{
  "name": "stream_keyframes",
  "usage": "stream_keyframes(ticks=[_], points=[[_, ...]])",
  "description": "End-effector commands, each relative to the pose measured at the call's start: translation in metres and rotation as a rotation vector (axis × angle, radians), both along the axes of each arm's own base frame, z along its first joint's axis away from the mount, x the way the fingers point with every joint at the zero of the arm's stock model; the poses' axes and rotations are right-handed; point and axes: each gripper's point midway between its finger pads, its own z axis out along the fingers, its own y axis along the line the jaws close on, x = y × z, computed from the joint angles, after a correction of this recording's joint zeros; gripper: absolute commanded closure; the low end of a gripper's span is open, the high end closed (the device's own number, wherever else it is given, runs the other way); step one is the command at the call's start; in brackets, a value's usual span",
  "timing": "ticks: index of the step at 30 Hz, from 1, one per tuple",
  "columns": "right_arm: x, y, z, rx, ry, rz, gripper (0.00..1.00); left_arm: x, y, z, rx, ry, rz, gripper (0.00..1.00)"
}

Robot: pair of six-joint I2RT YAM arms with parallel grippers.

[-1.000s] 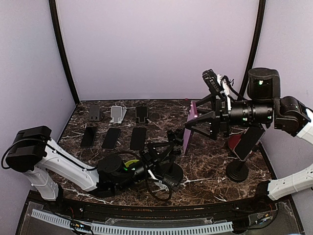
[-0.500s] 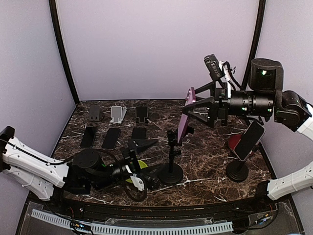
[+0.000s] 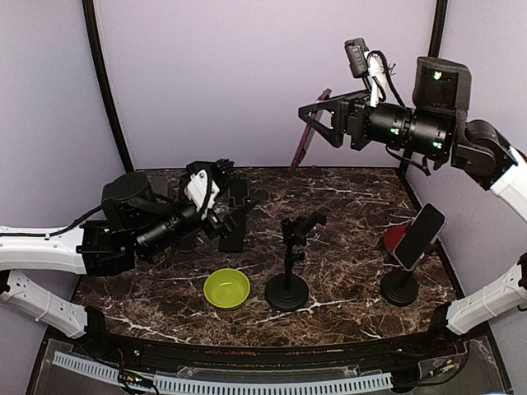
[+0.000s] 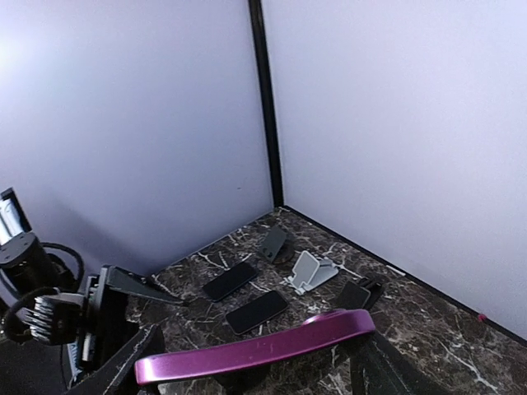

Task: Remove the phone from the phone stand
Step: Pass from the right arm to the left

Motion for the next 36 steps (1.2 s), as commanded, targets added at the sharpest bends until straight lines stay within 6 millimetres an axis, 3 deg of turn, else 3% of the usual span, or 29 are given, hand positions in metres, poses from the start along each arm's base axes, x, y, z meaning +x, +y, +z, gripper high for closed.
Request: stream_keyframes(ticks=[1,9,15,27,36], points=[[0.034,-0.014,0.029,0.088,-0.016,-0.181,1.0,0.001,0.005,0.032,-0.154,0.167,-0.072,0.2],[0.06,-0.003,0.022,0.079,0.006,-0.256,0.99,0.017,-0.015,0.055,-0.203,0.274,-0.165,0.23],[0.067,0.003,0.017,0.087,0.017,-0.266,0.99,0.035,-0.032,0.067,-0.22,0.284,-0.159,0.35],[0.073,0.014,0.007,0.102,0.045,-0.255,0.99,0.057,-0.058,0.068,-0.207,0.253,-0.123,0.5],[0.076,0.019,-0.001,0.105,0.07,-0.257,0.99,0.075,-0.066,0.069,-0.22,0.233,-0.056,0.62]])
